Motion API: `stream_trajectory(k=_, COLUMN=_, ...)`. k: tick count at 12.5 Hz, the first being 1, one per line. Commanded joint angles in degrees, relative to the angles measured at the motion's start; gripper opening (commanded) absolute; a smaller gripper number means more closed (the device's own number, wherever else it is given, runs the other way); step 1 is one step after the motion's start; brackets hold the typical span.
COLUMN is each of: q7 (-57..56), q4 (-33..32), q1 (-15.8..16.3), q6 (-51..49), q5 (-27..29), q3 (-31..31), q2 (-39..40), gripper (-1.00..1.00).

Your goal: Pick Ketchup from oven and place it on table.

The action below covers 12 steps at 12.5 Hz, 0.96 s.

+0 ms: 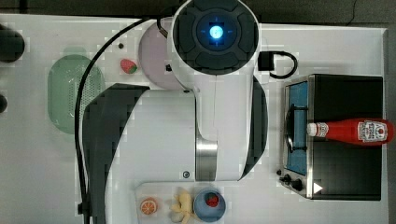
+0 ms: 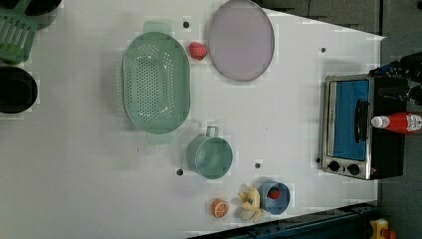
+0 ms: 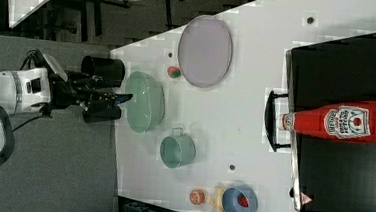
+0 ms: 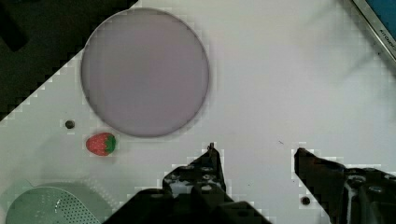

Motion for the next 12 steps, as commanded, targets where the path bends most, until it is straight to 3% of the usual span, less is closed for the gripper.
stream_trajectory(k=1, q7=5.29, q4=-3.95, q1=-7.57, q6=-8.08, q5=-1.06, q3=0.36, q2=-9.35, gripper=0.49)
stream_trajectory(k=2, q7=5.29, q4=-3.98, q1=-7.69, q6=-8.06, q5=-1.06, q3=-0.36, q2=-9.06, gripper=1.00)
stream_trajectory(k=7, q7=5.29, q4=-3.96, q1=-8.61, q6=-7.67, q5=-1.07, q3=-7.90, q2=-5.82, gripper=1.00)
stream_trajectory(k=12, q7=5.22, q4=-3.96, q1=-8.97, q6=-0.47, q5=-1.08, q3=-18.44, q2=-0.28, gripper=1.00)
